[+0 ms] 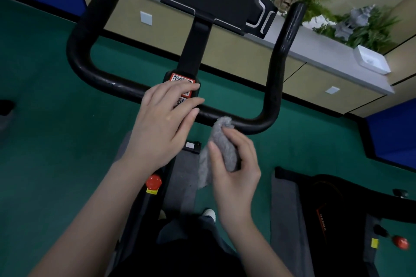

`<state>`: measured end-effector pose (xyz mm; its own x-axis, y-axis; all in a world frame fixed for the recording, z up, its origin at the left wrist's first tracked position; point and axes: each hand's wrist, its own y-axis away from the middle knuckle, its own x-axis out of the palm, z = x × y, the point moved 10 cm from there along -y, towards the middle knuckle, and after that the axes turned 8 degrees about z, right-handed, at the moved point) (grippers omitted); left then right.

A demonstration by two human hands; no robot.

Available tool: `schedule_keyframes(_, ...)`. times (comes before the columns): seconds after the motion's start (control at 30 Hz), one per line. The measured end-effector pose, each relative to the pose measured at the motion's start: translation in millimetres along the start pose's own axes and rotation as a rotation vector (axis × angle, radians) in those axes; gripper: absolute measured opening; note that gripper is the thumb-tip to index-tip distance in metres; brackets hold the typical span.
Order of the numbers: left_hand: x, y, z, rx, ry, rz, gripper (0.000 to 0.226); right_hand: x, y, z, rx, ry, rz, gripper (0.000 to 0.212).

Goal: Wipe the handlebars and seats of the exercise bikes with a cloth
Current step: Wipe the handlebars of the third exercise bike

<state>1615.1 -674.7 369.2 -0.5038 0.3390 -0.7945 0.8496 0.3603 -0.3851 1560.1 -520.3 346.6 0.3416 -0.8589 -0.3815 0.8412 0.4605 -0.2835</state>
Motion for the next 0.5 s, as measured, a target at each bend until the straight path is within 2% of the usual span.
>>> schedule_keyframes(0.07, -1, -1, 3, -0.010, 0.064, 0.028, 0.032, 10, 12, -16, 0.141, -0.088, 0.039, 0.022)
schedule_keyframes(0.1, -1, -1, 4, -0.017, 0.085, 0.041, 0.034, 14, 18, -32, 0.279, -0.155, 0.041, 0.022)
schedule_keyframes(0.17, -1, -1, 5, -0.024, 0.099, 0.060, 0.036, 27, 29, -65, 0.596, -0.379, 0.002, 0.016)
schedule_keyframes(0.23, 0, -1, 4, -0.024, 0.099, 0.069, 0.036, 40, 27, -78, 0.763, -0.635, -0.060, 0.013)
schedule_keyframes(0.37, 0, -1, 3, -0.021, 0.096, 0.062, 0.035, 61, 2, -70, 0.773, -0.985, -0.066, 0.015)
schedule_keyframes(0.5, 0, -1, 4, -0.019, 0.085, 0.056, 0.034, 85, 5, -55, 0.831, -1.080, 0.076, 0.024)
